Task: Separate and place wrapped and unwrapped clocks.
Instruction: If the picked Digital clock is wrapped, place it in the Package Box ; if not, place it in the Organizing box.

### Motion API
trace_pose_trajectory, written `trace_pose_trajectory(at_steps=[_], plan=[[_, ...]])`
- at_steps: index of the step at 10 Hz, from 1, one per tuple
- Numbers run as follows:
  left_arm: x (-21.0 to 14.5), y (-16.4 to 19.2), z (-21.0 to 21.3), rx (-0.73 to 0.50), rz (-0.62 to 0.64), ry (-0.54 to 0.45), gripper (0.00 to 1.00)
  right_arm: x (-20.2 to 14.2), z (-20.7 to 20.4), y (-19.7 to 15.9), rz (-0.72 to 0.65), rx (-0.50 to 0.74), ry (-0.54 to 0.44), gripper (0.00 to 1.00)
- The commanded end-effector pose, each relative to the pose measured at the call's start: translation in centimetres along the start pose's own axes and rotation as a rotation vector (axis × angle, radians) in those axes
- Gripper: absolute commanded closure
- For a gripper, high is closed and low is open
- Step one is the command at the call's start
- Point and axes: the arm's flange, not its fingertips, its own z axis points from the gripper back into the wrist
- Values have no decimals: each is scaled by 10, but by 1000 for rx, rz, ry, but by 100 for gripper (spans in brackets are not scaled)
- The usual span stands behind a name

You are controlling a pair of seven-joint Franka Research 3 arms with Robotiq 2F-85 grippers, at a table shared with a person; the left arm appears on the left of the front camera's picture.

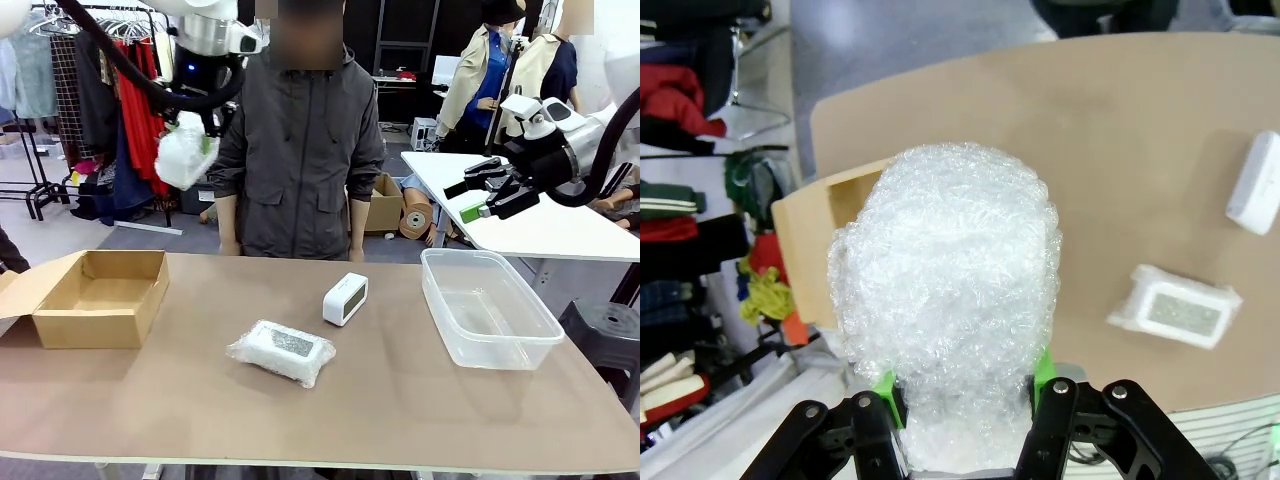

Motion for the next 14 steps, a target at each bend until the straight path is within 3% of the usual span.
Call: trace_pose_trajectory(at_steps=[1, 8, 14], plan=[[1, 28, -12, 27, 48, 35, 100, 2, 1, 0, 5, 1, -6, 0], [16, 117, -136, -1, 153, 201, 100, 2, 1, 0, 5, 1, -6, 0], [-22, 127, -211, -34, 210, 305, 100, 2, 1, 0, 5, 1, -6, 0]])
